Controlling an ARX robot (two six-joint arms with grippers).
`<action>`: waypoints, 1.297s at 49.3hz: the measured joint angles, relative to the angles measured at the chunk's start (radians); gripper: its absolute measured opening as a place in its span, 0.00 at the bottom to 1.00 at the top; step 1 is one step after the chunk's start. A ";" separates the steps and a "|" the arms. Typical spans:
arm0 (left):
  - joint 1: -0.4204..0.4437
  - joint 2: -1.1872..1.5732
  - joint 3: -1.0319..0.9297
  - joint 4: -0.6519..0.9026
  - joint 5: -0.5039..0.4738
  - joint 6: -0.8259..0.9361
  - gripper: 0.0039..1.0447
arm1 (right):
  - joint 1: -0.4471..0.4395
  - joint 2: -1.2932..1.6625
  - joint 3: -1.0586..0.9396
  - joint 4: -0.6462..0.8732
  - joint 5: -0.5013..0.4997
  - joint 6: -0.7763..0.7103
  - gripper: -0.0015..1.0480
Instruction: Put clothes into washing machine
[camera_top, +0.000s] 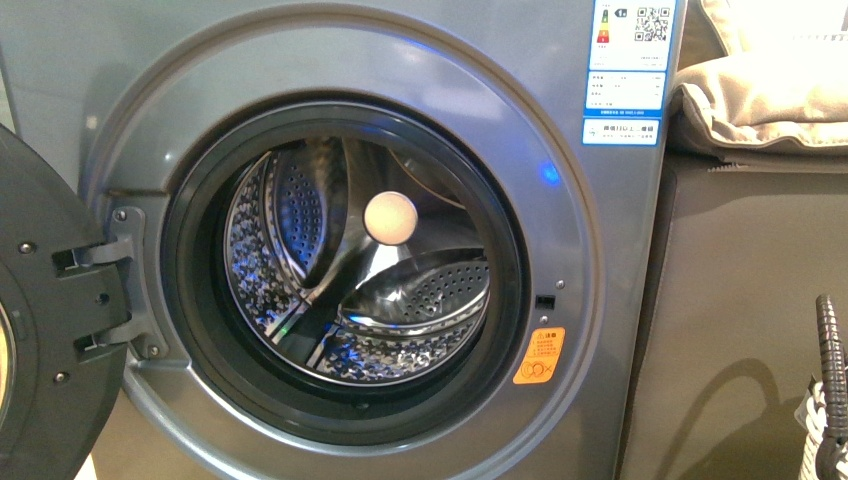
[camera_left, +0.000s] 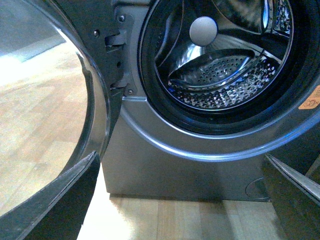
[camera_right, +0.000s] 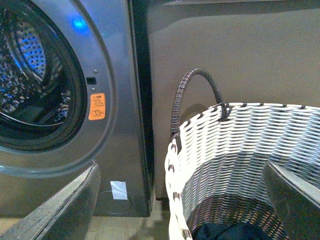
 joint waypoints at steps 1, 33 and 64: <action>0.000 0.000 0.000 0.000 0.000 0.000 0.94 | 0.000 0.000 0.000 0.000 0.000 0.000 0.93; 0.000 0.000 0.000 0.000 0.000 0.000 0.94 | 0.000 0.000 0.000 0.000 0.000 0.000 0.93; 0.000 0.000 0.000 0.000 0.000 0.000 0.94 | -0.340 0.764 0.266 0.544 -0.457 0.116 0.93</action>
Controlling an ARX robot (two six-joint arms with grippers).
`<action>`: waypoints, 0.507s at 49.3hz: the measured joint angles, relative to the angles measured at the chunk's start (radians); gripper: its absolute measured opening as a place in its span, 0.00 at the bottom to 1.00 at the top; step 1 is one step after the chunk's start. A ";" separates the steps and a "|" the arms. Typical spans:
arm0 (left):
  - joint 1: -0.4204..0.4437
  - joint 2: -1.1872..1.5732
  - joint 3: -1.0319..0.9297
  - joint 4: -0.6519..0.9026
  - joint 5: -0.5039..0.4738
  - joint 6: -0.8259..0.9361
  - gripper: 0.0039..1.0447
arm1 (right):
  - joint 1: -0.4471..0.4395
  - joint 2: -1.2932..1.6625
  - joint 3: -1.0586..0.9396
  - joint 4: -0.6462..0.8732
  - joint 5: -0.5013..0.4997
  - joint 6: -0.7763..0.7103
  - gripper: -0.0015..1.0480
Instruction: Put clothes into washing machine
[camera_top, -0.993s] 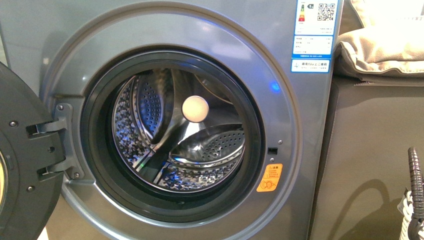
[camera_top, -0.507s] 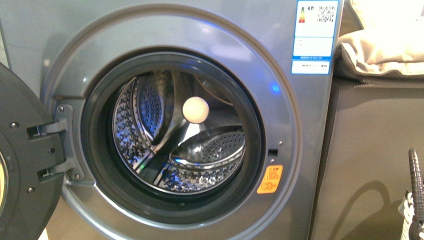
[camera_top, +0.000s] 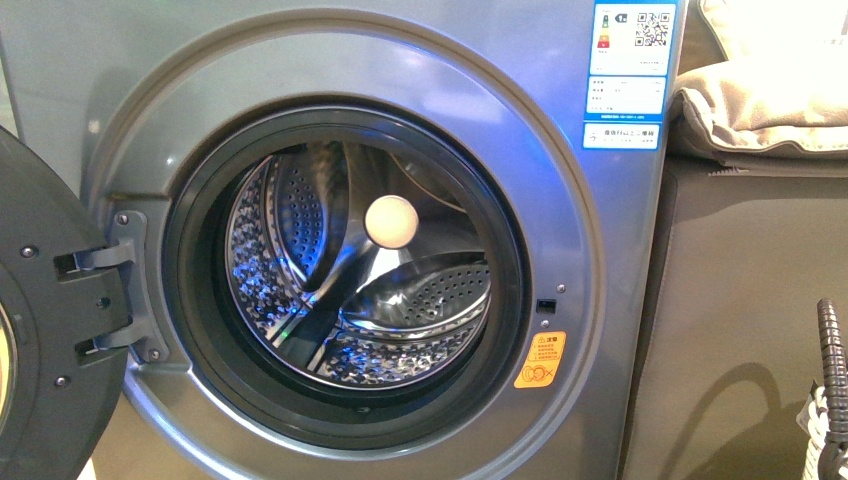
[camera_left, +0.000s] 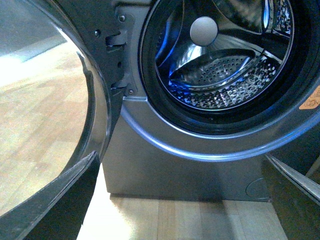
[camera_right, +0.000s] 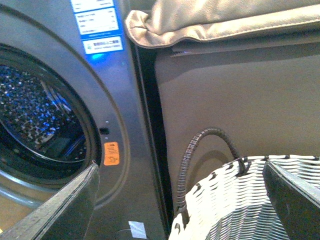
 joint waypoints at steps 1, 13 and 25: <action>0.000 0.000 0.000 0.000 0.000 0.000 0.94 | -0.011 0.045 0.019 0.005 0.006 0.000 0.93; 0.000 0.000 0.000 0.000 0.000 0.000 0.94 | -0.108 0.475 0.173 0.040 0.055 -0.018 0.93; 0.000 0.000 0.000 0.000 0.000 0.000 0.94 | -0.152 0.889 0.303 0.043 0.119 -0.075 0.93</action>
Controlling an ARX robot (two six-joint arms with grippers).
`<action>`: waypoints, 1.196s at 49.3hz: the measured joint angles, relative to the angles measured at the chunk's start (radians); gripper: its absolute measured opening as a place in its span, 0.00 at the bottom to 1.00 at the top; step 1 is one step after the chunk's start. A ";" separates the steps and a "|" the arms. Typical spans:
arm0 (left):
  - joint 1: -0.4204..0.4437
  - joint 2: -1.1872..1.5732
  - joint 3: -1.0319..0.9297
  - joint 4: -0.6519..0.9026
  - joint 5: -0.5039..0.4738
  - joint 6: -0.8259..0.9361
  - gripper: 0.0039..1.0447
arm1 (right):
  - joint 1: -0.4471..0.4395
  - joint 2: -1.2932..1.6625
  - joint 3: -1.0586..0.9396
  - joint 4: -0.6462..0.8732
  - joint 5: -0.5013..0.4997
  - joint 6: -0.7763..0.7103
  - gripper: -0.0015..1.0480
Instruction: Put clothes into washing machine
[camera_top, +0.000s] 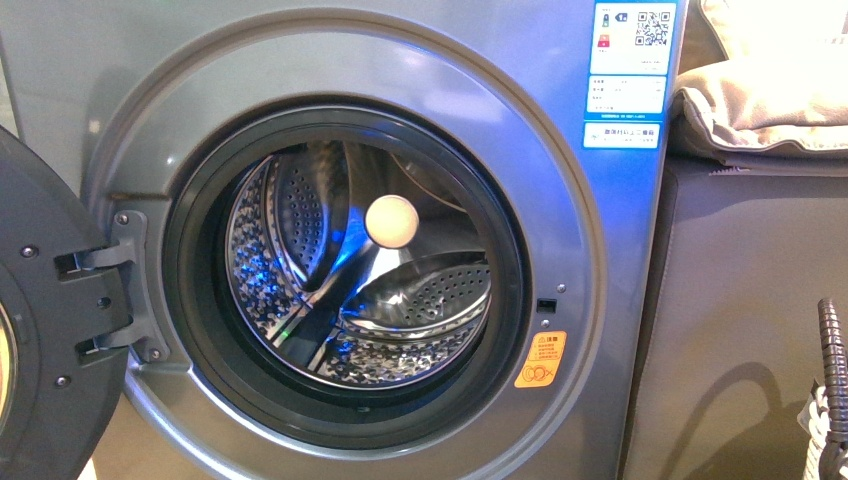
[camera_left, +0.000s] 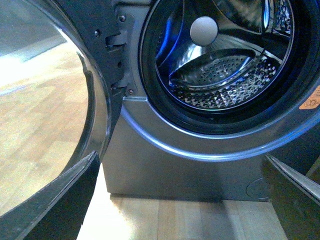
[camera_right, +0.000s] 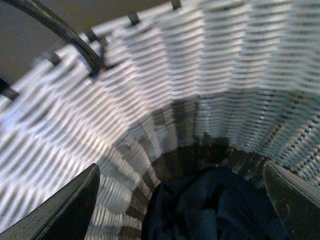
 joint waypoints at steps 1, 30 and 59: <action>0.000 0.000 0.000 0.000 0.000 0.000 0.94 | -0.003 0.039 0.007 0.009 0.005 -0.002 0.93; 0.000 0.000 0.000 0.000 0.000 0.000 0.94 | -0.046 0.621 0.202 0.116 0.087 0.039 0.93; 0.000 0.000 0.000 0.000 0.000 0.000 0.94 | 0.004 0.949 0.423 0.026 0.244 0.053 0.93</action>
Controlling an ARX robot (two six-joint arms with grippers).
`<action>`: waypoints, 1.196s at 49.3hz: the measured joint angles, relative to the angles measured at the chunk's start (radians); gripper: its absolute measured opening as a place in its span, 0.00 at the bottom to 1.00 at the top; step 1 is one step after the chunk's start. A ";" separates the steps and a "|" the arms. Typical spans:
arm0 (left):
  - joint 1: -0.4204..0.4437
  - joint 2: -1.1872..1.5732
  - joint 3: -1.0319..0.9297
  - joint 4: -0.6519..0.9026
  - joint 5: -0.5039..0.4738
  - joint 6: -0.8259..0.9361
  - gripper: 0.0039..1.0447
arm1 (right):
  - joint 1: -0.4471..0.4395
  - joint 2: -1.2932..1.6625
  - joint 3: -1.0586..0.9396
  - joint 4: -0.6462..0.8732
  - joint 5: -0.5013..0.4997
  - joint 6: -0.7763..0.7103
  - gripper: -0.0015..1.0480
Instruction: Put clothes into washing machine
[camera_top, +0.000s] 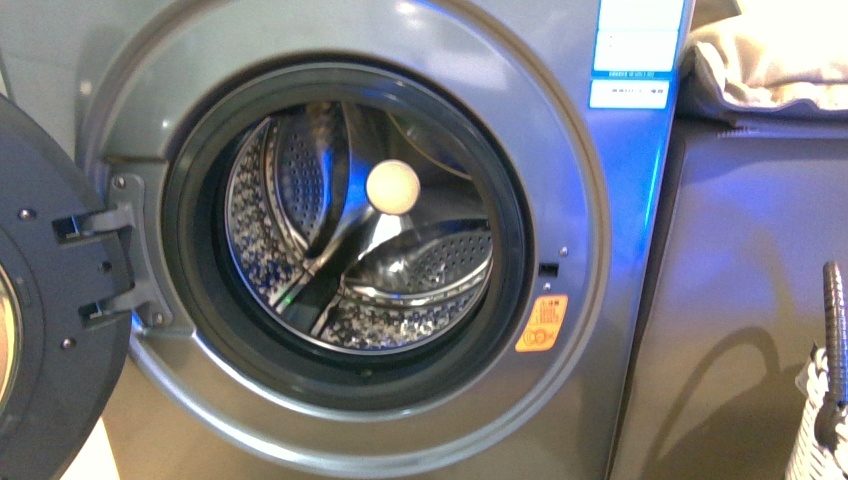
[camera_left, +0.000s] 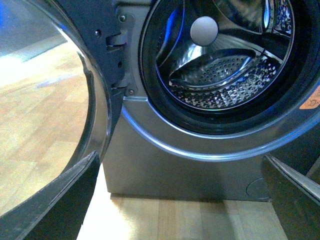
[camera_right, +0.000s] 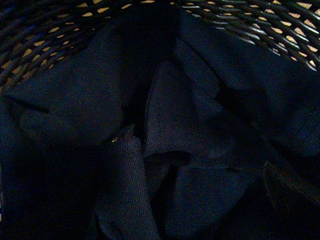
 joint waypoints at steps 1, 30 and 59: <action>0.000 0.000 0.000 0.000 0.000 0.000 0.94 | 0.001 0.010 0.008 -0.004 0.004 0.000 0.93; 0.000 0.000 0.000 0.000 0.000 0.000 0.94 | 0.000 0.191 0.130 -0.002 0.030 0.008 0.93; 0.000 0.000 0.000 0.000 0.000 0.000 0.94 | -0.004 0.334 0.251 0.003 0.011 0.013 0.93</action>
